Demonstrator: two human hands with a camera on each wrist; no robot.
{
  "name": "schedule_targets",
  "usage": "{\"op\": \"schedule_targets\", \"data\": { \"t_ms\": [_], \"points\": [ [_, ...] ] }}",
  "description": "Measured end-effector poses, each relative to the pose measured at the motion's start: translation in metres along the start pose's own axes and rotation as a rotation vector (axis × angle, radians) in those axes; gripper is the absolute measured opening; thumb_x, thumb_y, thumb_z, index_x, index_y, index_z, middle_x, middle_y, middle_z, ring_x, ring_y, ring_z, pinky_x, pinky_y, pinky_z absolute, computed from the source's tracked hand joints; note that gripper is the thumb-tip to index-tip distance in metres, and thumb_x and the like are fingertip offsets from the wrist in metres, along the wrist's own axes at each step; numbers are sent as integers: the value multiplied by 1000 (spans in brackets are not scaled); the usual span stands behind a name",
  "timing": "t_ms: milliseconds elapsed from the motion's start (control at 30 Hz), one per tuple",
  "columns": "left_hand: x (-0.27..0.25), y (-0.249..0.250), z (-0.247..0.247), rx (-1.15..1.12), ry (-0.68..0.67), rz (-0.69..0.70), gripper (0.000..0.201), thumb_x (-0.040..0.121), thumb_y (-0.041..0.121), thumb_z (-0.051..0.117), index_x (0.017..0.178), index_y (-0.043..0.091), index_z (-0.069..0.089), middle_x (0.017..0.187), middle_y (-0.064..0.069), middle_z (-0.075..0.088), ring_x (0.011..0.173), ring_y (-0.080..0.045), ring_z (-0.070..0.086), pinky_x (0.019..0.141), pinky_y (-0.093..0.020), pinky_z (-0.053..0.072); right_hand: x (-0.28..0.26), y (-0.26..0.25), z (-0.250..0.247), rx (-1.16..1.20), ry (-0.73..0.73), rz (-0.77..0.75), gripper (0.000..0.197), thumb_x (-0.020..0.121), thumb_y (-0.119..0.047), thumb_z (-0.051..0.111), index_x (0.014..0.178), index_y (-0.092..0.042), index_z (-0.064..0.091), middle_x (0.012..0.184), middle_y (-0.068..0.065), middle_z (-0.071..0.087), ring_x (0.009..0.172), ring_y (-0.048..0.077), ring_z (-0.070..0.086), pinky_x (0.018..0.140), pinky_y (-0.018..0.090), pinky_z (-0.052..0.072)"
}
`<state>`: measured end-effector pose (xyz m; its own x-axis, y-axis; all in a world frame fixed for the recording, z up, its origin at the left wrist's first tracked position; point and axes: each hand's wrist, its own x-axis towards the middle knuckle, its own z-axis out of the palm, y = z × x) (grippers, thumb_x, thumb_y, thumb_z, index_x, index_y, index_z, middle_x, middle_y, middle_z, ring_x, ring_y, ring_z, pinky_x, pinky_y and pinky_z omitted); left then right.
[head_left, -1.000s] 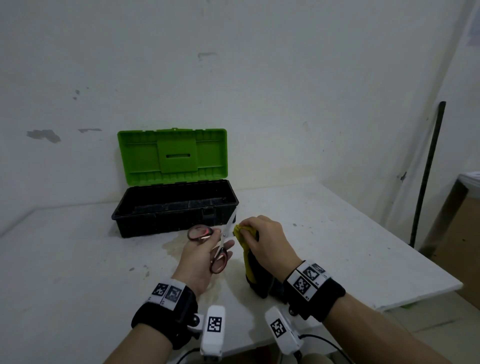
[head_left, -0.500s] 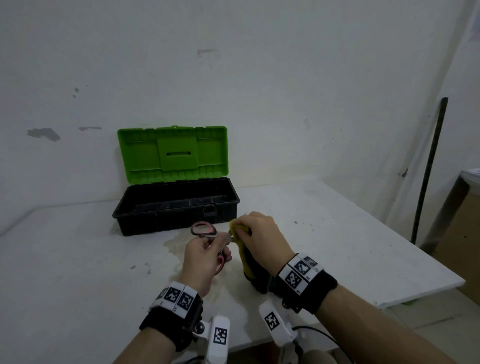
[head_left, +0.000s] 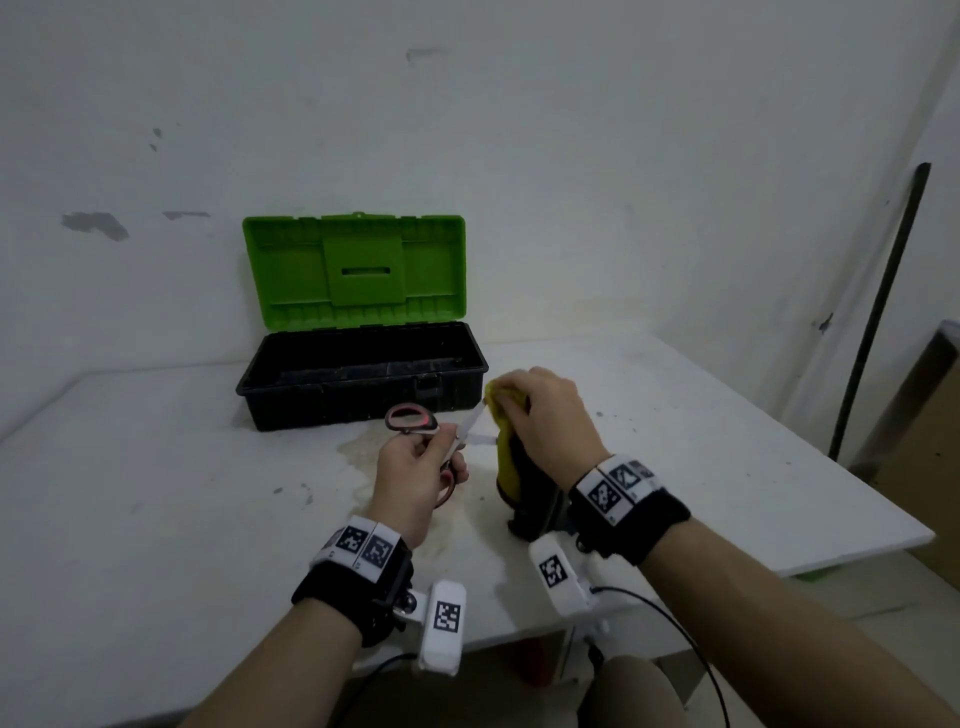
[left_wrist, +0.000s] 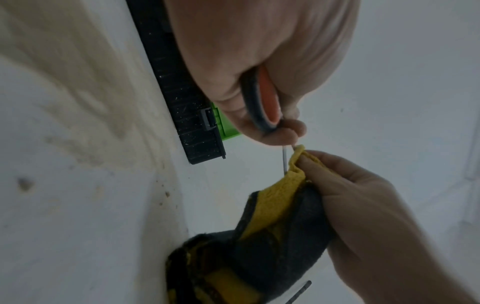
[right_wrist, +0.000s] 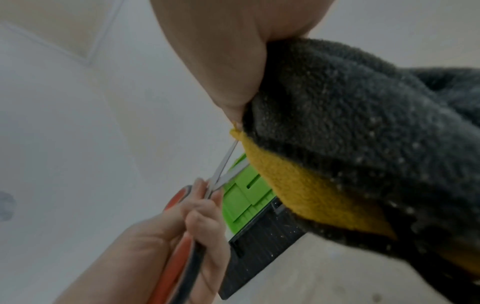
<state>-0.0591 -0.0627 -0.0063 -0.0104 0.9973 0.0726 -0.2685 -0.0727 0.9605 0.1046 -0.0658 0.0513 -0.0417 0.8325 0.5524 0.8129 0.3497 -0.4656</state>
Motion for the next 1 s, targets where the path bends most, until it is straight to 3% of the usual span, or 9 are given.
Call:
{"op": "schedule_targets", "data": {
  "t_ms": [100, 233, 333, 500, 667, 867, 1000],
  "points": [
    [1, -2, -2, -24, 22, 10, 30, 101, 16, 59, 79, -4, 62, 58, -8, 56, 53, -19, 53, 53, -26, 49, -2, -3, -1, 36, 51, -51, 15, 93, -23, 60, 102, -23, 72, 95, 1, 67, 89, 20, 61, 79, 35, 51],
    [0, 1, 0, -77, -7, 34, 26, 102, 13, 55, 84, -3, 65, 60, -5, 56, 53, -14, 53, 54, -26, 50, -22, -21, 11, 78, -68, -187, 16, 94, -25, 61, 104, -20, 73, 97, 2, 67, 87, 21, 62, 76, 39, 52],
    [0, 1, 2, -92, -24, 29, 25, 102, 14, 56, 84, -1, 64, 61, -7, 54, 51, -14, 51, 52, -25, 49, -18, -16, 12, 53, -46, -167, 16, 94, -23, 60, 104, -22, 72, 96, 2, 65, 86, 22, 62, 75, 41, 53],
    [3, -4, -3, -84, 1, 12, 23, 100, 13, 59, 86, -4, 63, 61, -9, 53, 52, -15, 51, 51, -25, 49, 4, 2, 2, 39, 75, -7, 16, 95, -22, 56, 102, -22, 71, 97, 2, 65, 91, 22, 60, 82, 40, 51],
    [5, 1, 1, -98, -28, 15, 23, 102, 16, 55, 91, -2, 66, 60, -7, 54, 51, -13, 51, 51, -25, 49, -17, -12, 11, 65, -74, -167, 13, 95, -30, 57, 98, -27, 70, 97, -2, 63, 87, 21, 61, 74, 43, 53],
    [5, -1, -1, -83, 2, -1, 24, 101, 17, 57, 93, -4, 65, 58, -7, 55, 50, -15, 51, 50, -24, 49, 6, 4, 3, 33, 75, 4, 15, 95, -24, 56, 99, -27, 70, 94, -1, 63, 87, 21, 60, 77, 40, 52],
    [7, 1, -2, -46, 5, 14, 26, 102, 19, 57, 86, 1, 66, 57, -3, 57, 51, -14, 52, 54, -27, 50, -9, -13, 7, 60, 4, -141, 15, 95, -27, 57, 101, -27, 71, 96, -2, 65, 86, 19, 61, 75, 40, 52]
  ]
}}
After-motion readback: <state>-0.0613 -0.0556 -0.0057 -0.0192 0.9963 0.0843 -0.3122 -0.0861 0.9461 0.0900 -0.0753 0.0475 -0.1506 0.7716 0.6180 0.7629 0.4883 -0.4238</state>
